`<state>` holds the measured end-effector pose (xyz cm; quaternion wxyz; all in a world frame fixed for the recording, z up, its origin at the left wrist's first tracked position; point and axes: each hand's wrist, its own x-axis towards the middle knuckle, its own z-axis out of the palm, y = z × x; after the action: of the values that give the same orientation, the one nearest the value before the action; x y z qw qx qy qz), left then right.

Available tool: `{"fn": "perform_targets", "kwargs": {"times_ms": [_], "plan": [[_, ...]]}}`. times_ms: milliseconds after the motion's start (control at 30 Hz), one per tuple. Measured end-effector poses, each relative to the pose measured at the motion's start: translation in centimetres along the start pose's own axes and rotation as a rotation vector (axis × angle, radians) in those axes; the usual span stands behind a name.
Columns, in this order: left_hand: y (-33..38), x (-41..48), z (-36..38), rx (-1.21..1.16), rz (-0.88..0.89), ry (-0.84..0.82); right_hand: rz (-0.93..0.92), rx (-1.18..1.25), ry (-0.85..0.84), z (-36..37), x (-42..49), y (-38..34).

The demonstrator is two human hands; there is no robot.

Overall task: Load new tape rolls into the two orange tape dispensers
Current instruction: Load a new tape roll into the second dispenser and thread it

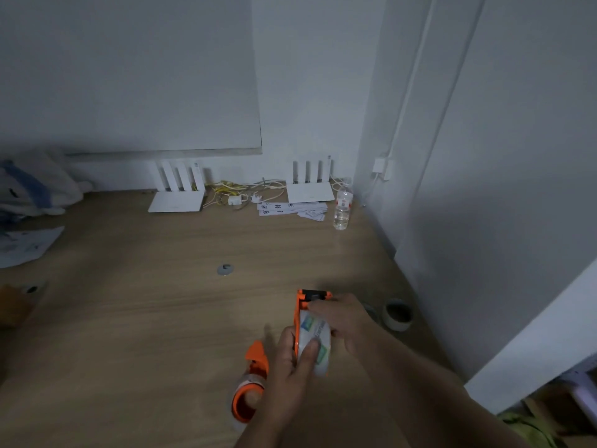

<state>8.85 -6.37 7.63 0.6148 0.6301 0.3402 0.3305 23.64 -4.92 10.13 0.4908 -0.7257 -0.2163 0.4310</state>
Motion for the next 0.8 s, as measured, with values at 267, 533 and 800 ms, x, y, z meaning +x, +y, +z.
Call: {"fn": "perform_targets", "kwargs": {"times_ms": [267,533,800], "plan": [[-0.8,0.3,-0.3,0.022,-0.011,0.082,-0.309,-0.058,0.150,-0.1,0.4,0.5],[-0.3,0.9,-0.5,0.029,0.011,0.058,-0.364,0.031,0.308,-1.1,1.2,-1.0],[-1.2,-0.4,-0.3,0.022,-0.051,0.066,-0.429,-0.083,0.273,-2.4,1.3,-2.4]]}}
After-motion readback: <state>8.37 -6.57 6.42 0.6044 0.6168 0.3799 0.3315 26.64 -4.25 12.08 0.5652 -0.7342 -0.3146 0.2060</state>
